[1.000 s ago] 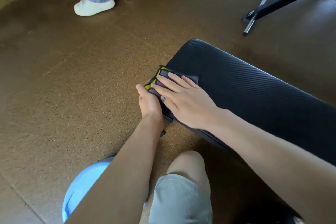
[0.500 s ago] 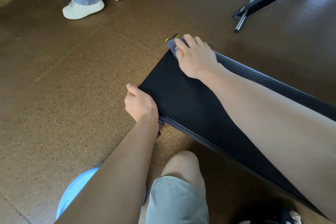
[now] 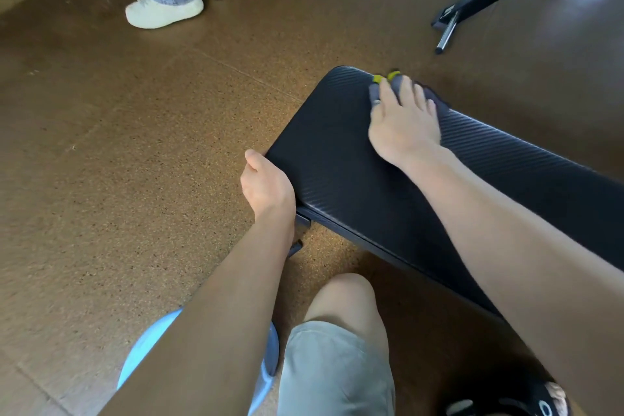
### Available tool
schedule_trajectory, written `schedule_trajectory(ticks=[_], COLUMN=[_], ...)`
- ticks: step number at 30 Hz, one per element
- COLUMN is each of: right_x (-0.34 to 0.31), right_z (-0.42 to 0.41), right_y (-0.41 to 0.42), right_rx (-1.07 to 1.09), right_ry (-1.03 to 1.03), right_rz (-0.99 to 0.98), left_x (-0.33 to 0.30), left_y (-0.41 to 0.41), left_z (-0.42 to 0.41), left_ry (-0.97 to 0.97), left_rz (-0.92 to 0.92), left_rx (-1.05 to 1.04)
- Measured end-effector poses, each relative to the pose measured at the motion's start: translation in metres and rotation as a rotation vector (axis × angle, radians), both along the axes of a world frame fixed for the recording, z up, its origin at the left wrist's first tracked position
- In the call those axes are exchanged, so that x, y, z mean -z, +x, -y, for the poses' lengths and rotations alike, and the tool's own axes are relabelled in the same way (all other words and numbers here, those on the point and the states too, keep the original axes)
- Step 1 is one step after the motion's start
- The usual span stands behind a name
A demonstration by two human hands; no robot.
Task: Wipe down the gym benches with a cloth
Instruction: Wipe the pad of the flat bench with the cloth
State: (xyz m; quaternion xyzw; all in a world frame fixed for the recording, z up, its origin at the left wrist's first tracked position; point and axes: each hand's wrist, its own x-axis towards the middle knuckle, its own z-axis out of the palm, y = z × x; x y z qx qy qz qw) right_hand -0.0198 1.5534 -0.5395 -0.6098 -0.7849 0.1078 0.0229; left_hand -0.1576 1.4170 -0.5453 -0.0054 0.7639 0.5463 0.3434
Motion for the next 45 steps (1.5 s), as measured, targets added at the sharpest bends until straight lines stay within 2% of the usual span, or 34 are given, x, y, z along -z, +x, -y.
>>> schedule_trajectory(ticks=[4, 7, 10, 13, 15, 18, 20, 21, 23, 25, 26, 28, 31, 34, 36, 39, 42, 45], right_x=[-0.001, 0.004, 0.004, 0.000, 0.002, 0.007, 0.009, 0.010, 0.010, 0.007, 0.005, -0.001, -0.009, -0.012, -0.012, -0.014, -0.015, -0.017], right_z=[0.037, 0.079, 0.097, 0.116, 0.130, 0.143, 0.148, 0.150, 0.152, 0.150, 0.148, 0.145, 0.149, 0.155, 0.161, 0.170, 0.175, 0.173], right_y=[-0.068, -0.095, -0.088, -0.072, -0.061, -0.033, -0.009, 0.002, 0.021, 0.039, 0.049, 0.072, 0.105, 0.130, 0.149, 0.181, 0.199, 0.212], right_rx=[-0.274, -0.538, -0.654, -0.734, -0.780, -0.853, -0.859, -0.853, -0.851, -0.847, -0.841, -0.819, -0.690, -0.599, -0.517, -0.258, -0.147, -0.098], right_ry=[0.027, 0.085, 0.123, 0.115, 0.147, 0.188, 0.217, 0.228, 0.224, 0.202, 0.184, 0.122, 0.038, 0.105, 0.088, 0.000, -0.077, -0.050], right_rz=[-0.049, -0.046, -0.071, -0.088, -0.115, -0.066, -0.028, -0.029, -0.041, -0.080, -0.100, -0.100, -0.120, -0.021, 0.005, 0.017, 0.043, 0.001], left_x=[0.005, 0.011, 0.010, 0.006, 0.002, 0.002, 0.002, 0.001, 0.001, -0.002, -0.004, -0.006, -0.015, -0.013, -0.003, 0.005, 0.003, 0.001], left_y=[-0.014, -0.028, -0.038, -0.040, -0.034, -0.026, -0.022, -0.019, -0.007, 0.012, 0.021, 0.033, 0.050, 0.071, 0.081, 0.087, 0.094, 0.103], left_z=[0.005, 0.017, 0.031, 0.035, 0.038, 0.048, 0.056, 0.060, 0.067, 0.073, 0.075, 0.074, 0.068, 0.068, 0.071, 0.073, 0.068, 0.060], left_ry=[0.015, 0.122, 0.198, 0.292, 0.264, 0.126, 0.057, 0.023, 0.002, 0.060, 0.091, 0.126, 0.175, 0.100, -0.013, -0.184, -0.222, -0.181], left_rz=[-0.030, 0.161, 0.324, 0.407, 0.413, 0.260, 0.085, -0.077, -0.530, -0.950, -1.117, -1.328, -1.483, -1.563, -1.569, -1.545, -1.501, -1.543], left_rx=[0.161, 0.265, 0.269, 0.251, 0.257, 0.253, 0.300, 0.378, 0.593, 0.746, 0.785, 0.859, 1.006, 1.139, 1.263, 1.352, 1.387, 1.462])
